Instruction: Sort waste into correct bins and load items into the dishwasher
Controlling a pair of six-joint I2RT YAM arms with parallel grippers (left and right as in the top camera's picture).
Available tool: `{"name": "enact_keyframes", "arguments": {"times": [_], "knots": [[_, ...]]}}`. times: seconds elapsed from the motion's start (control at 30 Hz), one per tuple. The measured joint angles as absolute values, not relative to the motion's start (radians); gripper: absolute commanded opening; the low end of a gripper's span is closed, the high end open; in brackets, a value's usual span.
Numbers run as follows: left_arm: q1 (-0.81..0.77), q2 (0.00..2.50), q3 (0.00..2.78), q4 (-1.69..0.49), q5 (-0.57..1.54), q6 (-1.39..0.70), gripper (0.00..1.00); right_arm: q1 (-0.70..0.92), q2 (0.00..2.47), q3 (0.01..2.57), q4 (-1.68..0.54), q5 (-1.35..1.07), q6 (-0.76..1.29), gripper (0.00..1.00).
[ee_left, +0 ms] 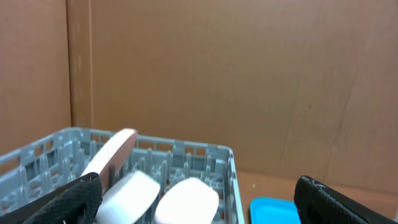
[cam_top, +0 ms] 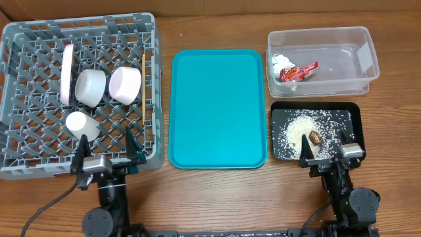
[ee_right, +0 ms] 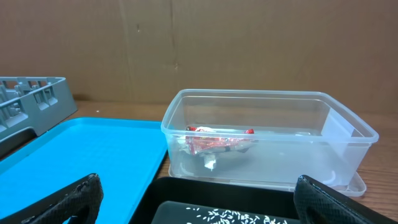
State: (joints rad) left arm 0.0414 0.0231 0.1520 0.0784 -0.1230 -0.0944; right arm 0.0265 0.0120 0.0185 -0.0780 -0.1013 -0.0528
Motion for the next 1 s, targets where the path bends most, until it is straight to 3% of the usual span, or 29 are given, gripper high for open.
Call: {"name": "enact_keyframes", "arguments": {"times": [0.13,0.43,0.63,1.0], "knots": [[0.041,0.017,0.048,0.186,-0.123,-0.094,1.0,0.027,0.012,0.019,-0.078,-0.101,-0.052,1.0],[0.041,0.015,0.008,0.107,-0.12,-0.094,1.0,0.027,0.012,0.019,-0.079,-0.101,-0.052,1.0],[0.041,0.015,0.008,-0.059,-0.12,-0.094,1.0,0.027,0.012,0.019,-0.079,-0.101,-0.052,1.0],[0.041,0.016,0.008,-0.068,-0.115,-0.094,1.0,0.027,0.012,0.019,-0.079,-0.101,-0.053,1.0]]}}
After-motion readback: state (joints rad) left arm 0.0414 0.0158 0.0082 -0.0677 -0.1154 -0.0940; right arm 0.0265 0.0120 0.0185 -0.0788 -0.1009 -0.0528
